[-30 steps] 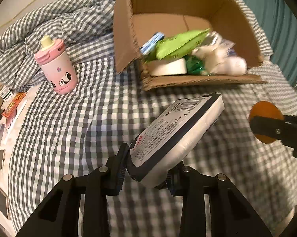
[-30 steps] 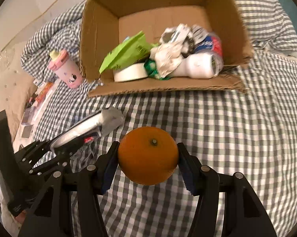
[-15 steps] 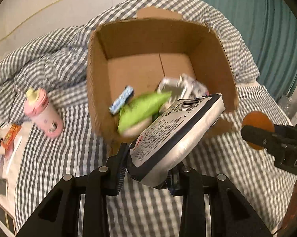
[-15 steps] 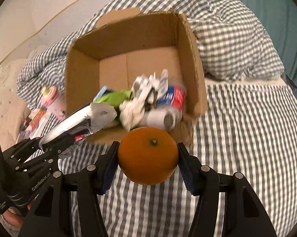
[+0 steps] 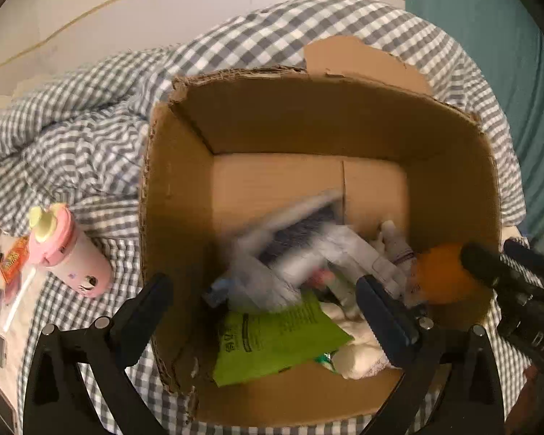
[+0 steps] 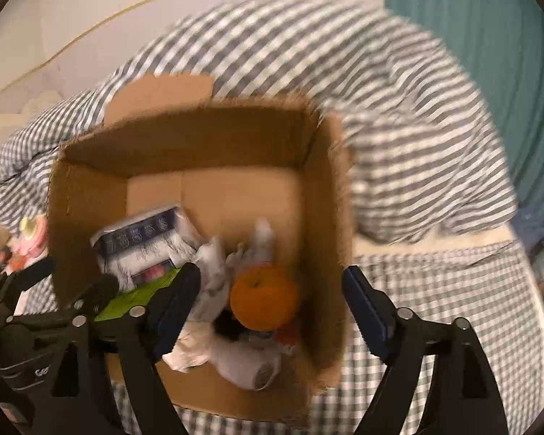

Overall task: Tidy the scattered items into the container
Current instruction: 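Carry the orange and packet into the box and open both grippers, then withdraw both grippers from the box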

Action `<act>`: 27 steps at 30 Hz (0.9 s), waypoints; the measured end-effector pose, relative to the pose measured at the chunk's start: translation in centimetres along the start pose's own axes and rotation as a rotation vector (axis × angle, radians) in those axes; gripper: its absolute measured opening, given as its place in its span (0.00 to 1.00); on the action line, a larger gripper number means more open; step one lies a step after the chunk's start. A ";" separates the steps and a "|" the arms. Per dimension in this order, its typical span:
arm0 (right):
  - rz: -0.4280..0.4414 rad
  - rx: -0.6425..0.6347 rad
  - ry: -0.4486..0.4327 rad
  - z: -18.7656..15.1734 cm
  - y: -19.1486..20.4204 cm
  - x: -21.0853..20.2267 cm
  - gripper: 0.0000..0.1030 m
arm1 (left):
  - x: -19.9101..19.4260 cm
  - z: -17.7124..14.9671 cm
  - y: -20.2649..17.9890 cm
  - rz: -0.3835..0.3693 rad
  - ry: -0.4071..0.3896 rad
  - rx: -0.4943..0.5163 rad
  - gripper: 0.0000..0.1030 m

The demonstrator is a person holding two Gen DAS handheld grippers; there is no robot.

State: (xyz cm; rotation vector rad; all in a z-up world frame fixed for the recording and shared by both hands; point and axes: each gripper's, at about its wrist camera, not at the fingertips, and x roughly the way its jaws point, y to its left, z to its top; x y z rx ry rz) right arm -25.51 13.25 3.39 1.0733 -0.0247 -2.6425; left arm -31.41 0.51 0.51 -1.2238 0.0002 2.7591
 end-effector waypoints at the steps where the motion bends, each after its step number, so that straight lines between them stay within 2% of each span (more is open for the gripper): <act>1: 0.017 0.015 0.003 -0.2 -0.3 -0.6 0.82 | -0.2 -0.4 0.1 0.012 0.002 0.010 1.00; 5: 0.061 0.078 0.025 -1.6 -1.6 -3.5 0.82 | -2.1 -1.4 0.0 0.067 0.018 0.038 1.00; 8: 0.040 0.078 -0.003 -3.0 -1.9 -6.6 0.83 | -5.3 -2.9 -0.4 0.052 -0.005 0.039 1.00; 13: 0.021 0.076 -0.029 -6.6 -1.9 -11.8 0.86 | -11.2 -6.5 -1.9 0.075 -0.056 0.083 1.00; 17: 0.039 0.100 -0.028 -10.2 -2.4 -14.9 0.90 | -14.5 -9.7 -2.6 0.065 -0.069 0.097 1.00; 21: 0.031 0.118 -0.018 -13.2 -3.2 -16.8 0.91 | -16.6 -12.5 -3.0 0.080 -0.061 0.081 1.00; 27: 0.034 0.121 0.014 -16.1 -4.0 -17.7 0.92 | -17.6 -14.5 -3.0 0.038 -0.037 0.019 1.00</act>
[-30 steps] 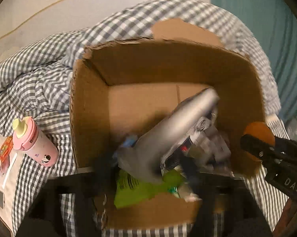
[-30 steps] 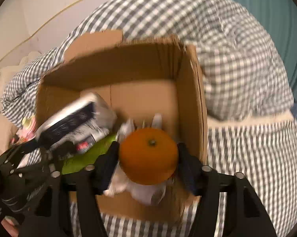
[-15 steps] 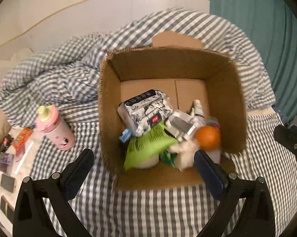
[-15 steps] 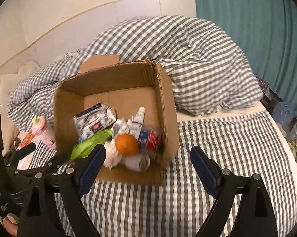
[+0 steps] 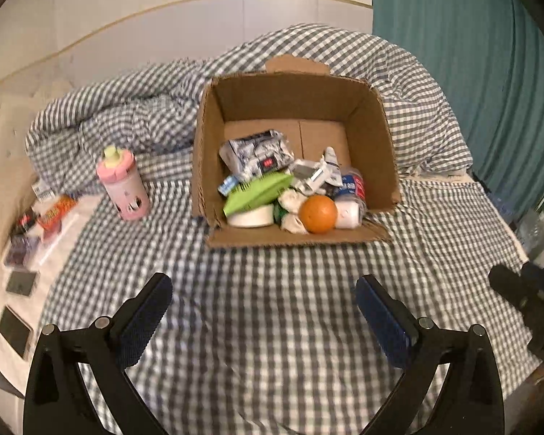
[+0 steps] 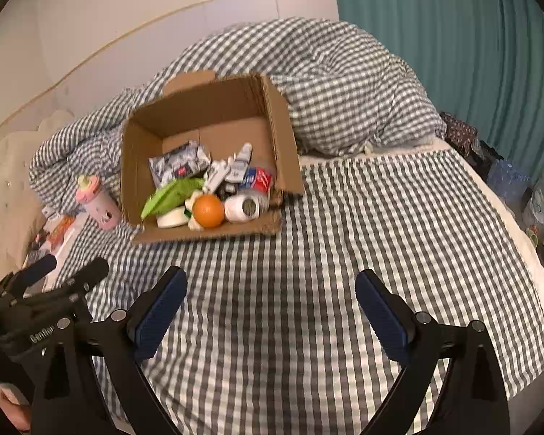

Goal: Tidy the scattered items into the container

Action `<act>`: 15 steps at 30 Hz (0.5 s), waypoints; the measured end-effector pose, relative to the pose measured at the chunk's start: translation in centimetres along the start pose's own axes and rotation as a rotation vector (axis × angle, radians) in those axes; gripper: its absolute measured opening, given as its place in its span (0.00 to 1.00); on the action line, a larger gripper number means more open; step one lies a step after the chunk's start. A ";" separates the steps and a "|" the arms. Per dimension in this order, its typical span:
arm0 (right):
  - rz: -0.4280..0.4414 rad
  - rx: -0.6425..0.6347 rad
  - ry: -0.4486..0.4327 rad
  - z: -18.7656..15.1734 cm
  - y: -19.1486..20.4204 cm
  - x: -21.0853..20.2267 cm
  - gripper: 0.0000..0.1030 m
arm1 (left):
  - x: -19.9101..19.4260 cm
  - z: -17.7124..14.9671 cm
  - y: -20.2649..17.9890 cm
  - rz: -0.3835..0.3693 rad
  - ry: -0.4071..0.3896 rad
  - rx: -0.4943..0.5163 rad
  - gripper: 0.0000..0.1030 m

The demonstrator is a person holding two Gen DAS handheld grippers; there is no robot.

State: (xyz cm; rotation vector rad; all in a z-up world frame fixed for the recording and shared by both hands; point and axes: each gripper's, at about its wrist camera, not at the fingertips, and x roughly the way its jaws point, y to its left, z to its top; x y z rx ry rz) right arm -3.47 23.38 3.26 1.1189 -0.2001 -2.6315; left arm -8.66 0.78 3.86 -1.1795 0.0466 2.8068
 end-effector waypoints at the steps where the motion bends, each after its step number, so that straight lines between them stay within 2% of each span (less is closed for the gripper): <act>1: 0.001 0.001 0.006 -0.2 -0.1 0.0 0.92 | -0.1 -0.1 -0.2 0.007 0.002 0.003 1.00; 15: 0.012 0.000 0.008 -0.8 0.1 -0.1 0.92 | -0.2 -0.3 -0.1 0.008 0.006 0.002 1.00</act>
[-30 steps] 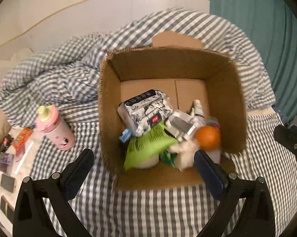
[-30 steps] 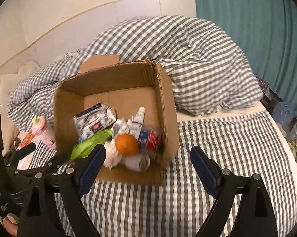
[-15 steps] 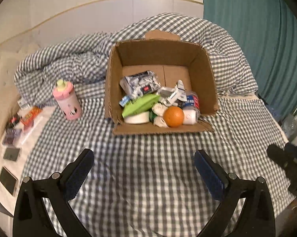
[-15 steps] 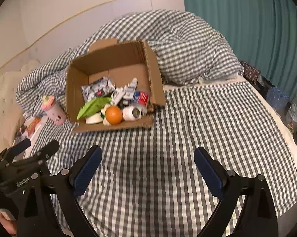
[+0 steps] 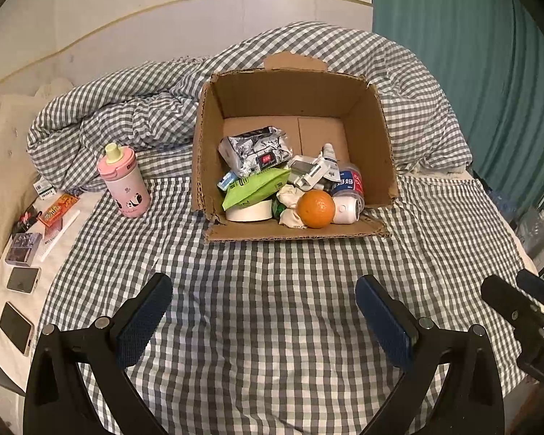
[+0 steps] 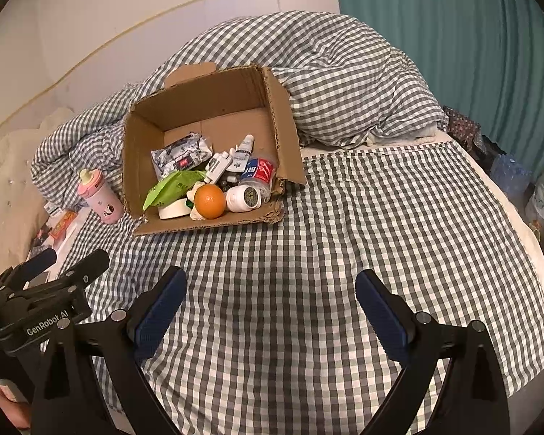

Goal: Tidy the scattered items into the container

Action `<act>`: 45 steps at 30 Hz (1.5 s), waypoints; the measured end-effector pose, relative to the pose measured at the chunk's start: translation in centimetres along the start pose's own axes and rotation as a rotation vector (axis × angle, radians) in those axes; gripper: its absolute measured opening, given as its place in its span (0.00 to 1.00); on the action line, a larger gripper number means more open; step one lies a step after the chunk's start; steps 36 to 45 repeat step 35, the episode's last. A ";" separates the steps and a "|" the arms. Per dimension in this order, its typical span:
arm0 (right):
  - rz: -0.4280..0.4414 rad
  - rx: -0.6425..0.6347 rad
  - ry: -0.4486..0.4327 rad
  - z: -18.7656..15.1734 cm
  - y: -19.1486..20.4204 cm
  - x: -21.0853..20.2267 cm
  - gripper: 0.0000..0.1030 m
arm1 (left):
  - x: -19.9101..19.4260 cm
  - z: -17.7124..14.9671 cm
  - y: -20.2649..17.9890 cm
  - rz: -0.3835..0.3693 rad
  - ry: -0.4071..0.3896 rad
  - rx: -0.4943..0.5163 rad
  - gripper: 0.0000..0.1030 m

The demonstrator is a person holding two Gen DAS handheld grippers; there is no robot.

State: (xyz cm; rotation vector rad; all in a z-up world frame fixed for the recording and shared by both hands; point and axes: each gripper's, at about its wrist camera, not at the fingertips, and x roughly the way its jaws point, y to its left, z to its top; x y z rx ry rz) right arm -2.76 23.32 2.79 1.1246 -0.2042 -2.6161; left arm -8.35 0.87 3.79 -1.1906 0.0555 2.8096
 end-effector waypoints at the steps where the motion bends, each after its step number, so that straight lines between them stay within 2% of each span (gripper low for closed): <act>1: -0.001 -0.002 0.002 -0.1 0.0 0.1 0.92 | 0.1 -0.1 0.1 -0.009 0.006 -0.002 1.00; 13: -0.007 0.025 0.030 -0.6 -0.8 0.7 0.92 | 1.2 -0.8 0.4 -0.034 0.043 -0.023 1.00; 17: -0.004 0.036 0.031 -0.5 -1.3 0.6 0.92 | 1.1 -0.9 0.5 -0.017 0.029 -0.028 1.00; 25: -0.012 0.041 0.033 -0.4 -1.7 0.5 0.92 | 0.8 -0.9 0.8 -0.029 0.015 -0.033 1.00; 29: -0.013 0.045 0.039 -0.5 -1.9 0.8 0.92 | 1.2 -0.9 0.8 -0.075 0.063 -0.051 1.00; 35: -0.012 0.054 0.045 -0.5 -2.3 0.9 0.92 | 0.4 -1.1 -0.3 -0.052 0.028 -0.019 1.00; 45: -0.012 0.054 0.045 -0.5 -2.3 0.9 0.92 | 0.4 -1.1 -0.3 -0.052 0.028 -0.019 1.00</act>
